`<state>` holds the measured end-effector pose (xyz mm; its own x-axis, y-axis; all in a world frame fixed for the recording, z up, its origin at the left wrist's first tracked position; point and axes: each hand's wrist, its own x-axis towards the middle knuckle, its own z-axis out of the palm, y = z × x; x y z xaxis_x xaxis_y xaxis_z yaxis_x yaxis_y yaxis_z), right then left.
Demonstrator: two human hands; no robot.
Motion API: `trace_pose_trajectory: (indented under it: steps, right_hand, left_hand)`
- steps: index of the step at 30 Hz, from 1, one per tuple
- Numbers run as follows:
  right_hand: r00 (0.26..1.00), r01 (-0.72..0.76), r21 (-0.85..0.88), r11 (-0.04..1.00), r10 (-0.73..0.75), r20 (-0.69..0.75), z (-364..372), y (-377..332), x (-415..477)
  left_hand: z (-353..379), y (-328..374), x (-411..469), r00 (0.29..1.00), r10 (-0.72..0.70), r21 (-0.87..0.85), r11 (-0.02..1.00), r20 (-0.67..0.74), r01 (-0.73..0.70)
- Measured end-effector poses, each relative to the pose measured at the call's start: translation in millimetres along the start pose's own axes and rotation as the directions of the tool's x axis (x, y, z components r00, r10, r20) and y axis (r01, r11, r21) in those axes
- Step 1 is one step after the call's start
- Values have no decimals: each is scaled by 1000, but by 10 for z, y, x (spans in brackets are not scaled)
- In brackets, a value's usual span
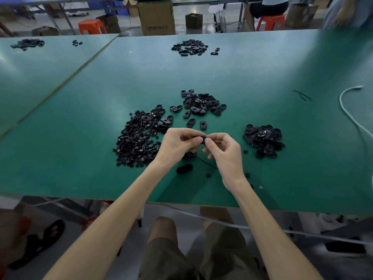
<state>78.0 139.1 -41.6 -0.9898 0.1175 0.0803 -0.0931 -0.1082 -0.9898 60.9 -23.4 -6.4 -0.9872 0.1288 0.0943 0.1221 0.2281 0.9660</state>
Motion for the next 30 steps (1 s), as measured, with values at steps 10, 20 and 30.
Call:
trace_pose_trajectory:
  steps: [10, 20, 30]
  right_hand:
    - [1000, 10, 6, 1000, -10, 2, -27, 13, -12]
    - [1000, 5, 0, 1000, -5, 4, -23, -5, -22]
    - [1000, 6, 21, 1000, -6, -22, -36, 6, -12]
  left_hand:
    - [-36, 5, -13, 995, -72, -1, 997, 71, 72]
    - [94, 84, -27, 992, -122, 96, 988, -24, 124]
    - [-26, 52, -44, 989, -118, -73, 989, 91, 125]
